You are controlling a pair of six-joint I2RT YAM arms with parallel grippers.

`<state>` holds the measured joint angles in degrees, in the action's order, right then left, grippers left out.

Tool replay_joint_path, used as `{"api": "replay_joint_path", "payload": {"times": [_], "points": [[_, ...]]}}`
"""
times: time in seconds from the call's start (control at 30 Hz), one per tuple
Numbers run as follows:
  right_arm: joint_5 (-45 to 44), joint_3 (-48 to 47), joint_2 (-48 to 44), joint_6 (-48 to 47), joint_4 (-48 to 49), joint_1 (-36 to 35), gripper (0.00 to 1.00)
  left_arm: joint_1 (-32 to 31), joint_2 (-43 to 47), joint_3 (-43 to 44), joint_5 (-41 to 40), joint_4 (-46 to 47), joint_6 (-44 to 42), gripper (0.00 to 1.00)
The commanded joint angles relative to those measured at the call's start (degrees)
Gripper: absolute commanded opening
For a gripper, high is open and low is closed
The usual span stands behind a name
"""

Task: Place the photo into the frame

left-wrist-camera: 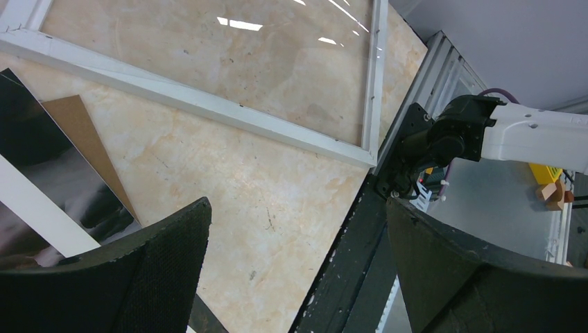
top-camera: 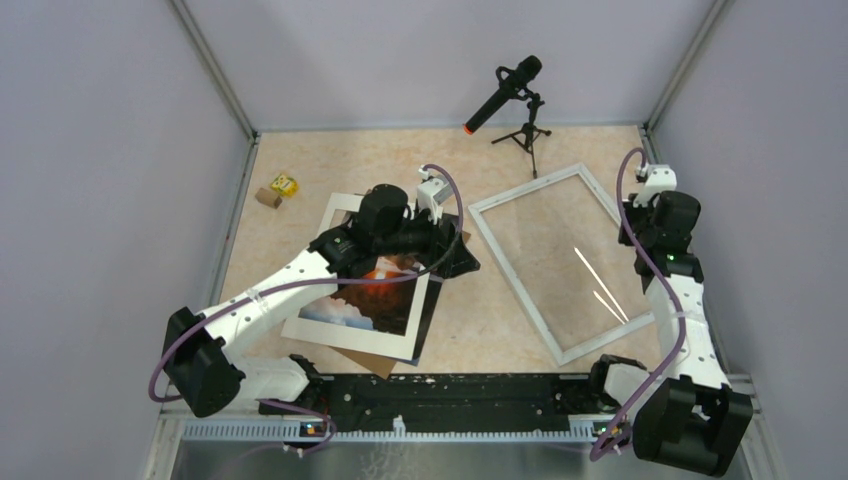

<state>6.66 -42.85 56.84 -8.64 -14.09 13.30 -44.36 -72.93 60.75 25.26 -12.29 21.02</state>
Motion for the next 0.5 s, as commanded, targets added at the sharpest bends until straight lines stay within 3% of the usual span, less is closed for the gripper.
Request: {"api": "replay_joint_path", "payload": {"times": [0.0, 0.13, 0.33, 0.47], "points": [[-0.86, -0.87, -0.65, 1.53, 4.20, 0.92, 0.00, -0.23, -0.16, 1.65, 0.74, 1.21, -0.66, 0.98], [1.58, 0.63, -1.81, 1.09, 5.21, 1.91, 0.00, -0.25, -0.20, 1.65, 0.94, 1.19, -0.62, 0.98], [14.42, 2.50, -4.26, -2.74, 6.02, 2.55, 0.00, -0.20, -0.35, 1.74, 1.06, 1.07, -0.62, 0.98], [16.13, 2.79, -6.24, -3.79, 4.10, 2.54, 0.00, -0.20, -0.51, 1.74, 1.56, 1.17, -0.54, 0.98]]}}
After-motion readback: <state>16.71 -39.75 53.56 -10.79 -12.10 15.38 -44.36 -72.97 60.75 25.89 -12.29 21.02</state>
